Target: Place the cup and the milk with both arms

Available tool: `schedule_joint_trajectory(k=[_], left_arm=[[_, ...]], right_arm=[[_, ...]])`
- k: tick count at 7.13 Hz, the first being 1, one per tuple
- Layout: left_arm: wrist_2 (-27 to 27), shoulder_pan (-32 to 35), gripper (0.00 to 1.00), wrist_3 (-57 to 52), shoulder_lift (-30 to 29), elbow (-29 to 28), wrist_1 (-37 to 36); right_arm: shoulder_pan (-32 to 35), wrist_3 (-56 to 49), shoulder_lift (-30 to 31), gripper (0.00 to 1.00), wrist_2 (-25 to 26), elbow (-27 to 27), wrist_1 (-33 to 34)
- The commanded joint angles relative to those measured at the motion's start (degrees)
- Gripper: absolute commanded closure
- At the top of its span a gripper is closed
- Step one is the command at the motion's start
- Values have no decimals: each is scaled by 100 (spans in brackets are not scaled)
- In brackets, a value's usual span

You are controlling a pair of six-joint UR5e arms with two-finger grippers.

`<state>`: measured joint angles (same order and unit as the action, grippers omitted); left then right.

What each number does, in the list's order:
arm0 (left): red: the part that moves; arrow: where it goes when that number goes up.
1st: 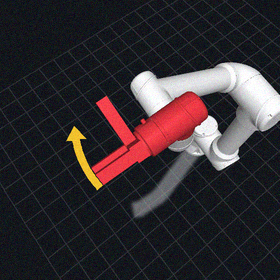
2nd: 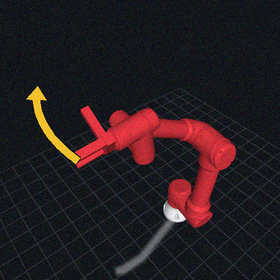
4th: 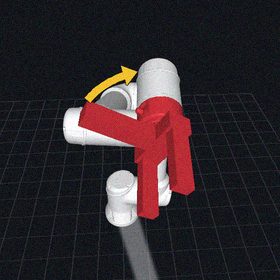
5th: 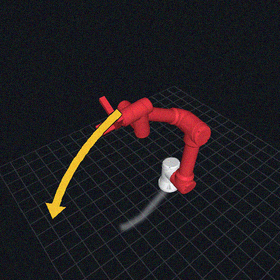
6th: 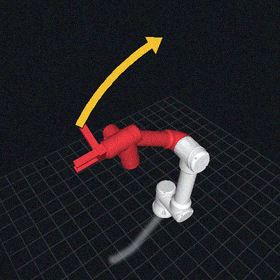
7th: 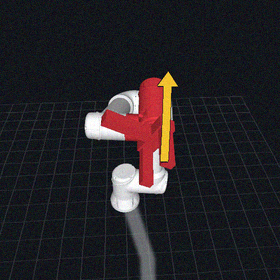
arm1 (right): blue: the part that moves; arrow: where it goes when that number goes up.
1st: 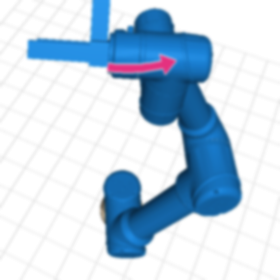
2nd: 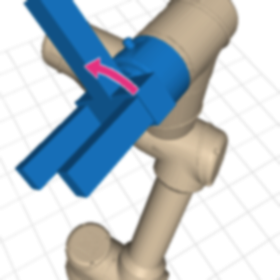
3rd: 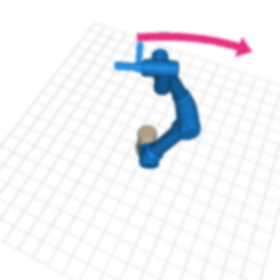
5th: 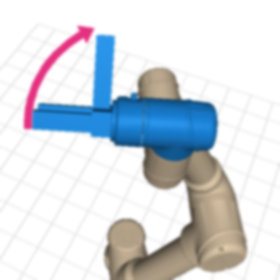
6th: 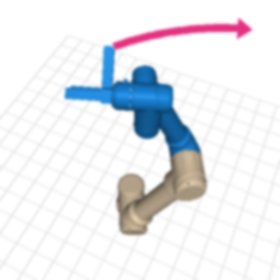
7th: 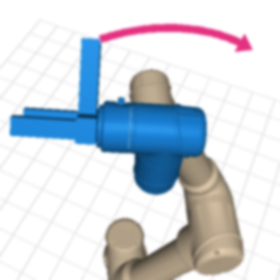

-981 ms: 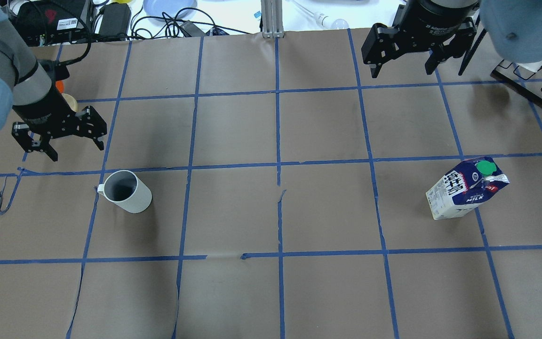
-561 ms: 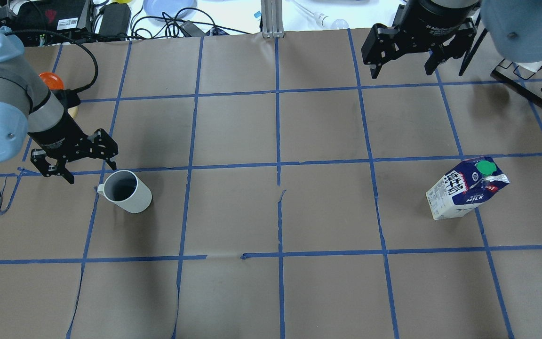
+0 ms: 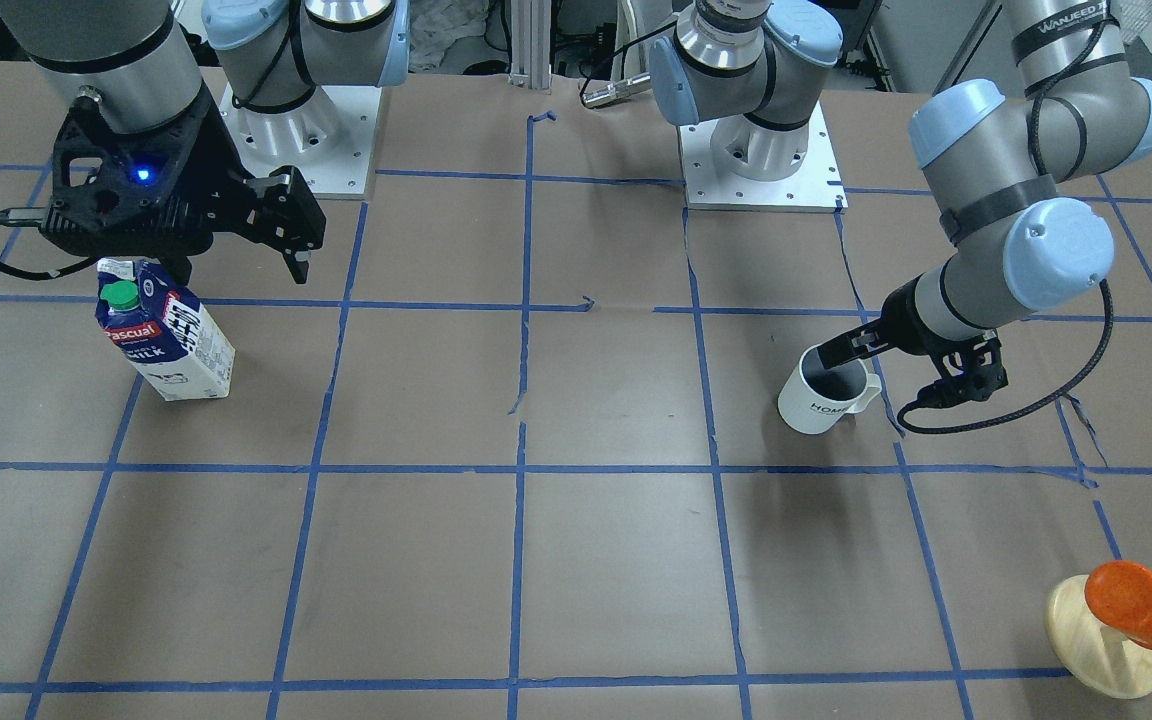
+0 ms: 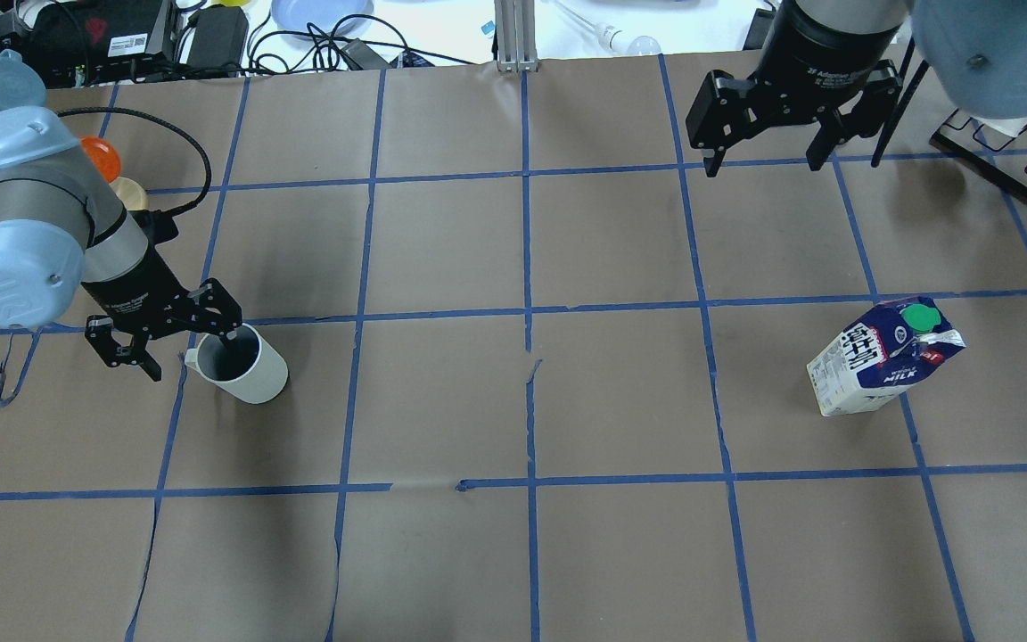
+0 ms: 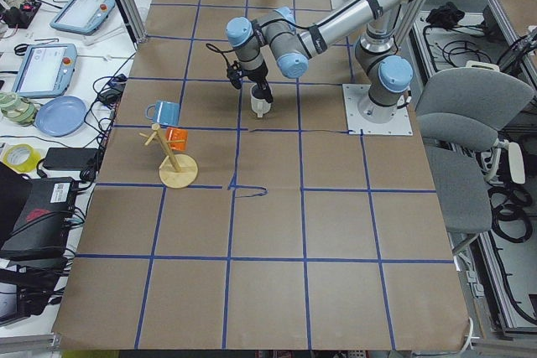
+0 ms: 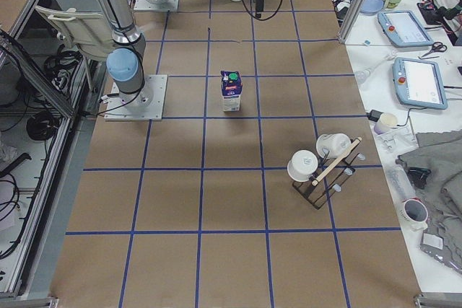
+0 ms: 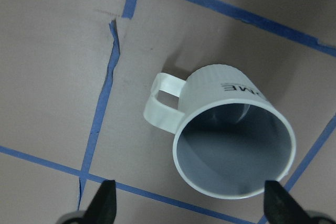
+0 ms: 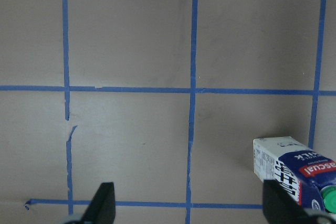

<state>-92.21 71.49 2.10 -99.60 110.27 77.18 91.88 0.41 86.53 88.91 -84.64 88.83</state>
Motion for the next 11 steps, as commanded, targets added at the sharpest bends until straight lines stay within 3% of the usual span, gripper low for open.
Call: schedule_joint_trajectory(k=[1, 2, 3, 4, 5, 6, 9, 11], left_arm=[[10, -3, 0, 9, -173, 12, -1], [10, -3, 9, 9, -235, 12, -1], [10, 5, 10, 53, -305, 12, -9], [10, -3, 25, 71, -340, 4, -10], [19, -3, 66, 219, -367, 4, -1], [36, 5, 100, 377, -376, -5, -1], [106, 6, 100, 745, -411, -49, -1], [300, 119, 100, 1195, -359, -634, 104]], right_arm=[[-3, 55, -4, 0, -67, 26, -121], [-3, 56, -13, 0, -58, 9, 71], [-20, 56, -13, 0, -58, -26, 186], [-21, 56, -22, 0, -32, -44, 343], [-12, 64, -31, 0, -23, -62, 389], [-12, 56, -39, 0, -14, -70, 467], [-12, 12, -48, 0, 38, -70, 477], [-38, -14, -48, 0, 56, -79, 459]])
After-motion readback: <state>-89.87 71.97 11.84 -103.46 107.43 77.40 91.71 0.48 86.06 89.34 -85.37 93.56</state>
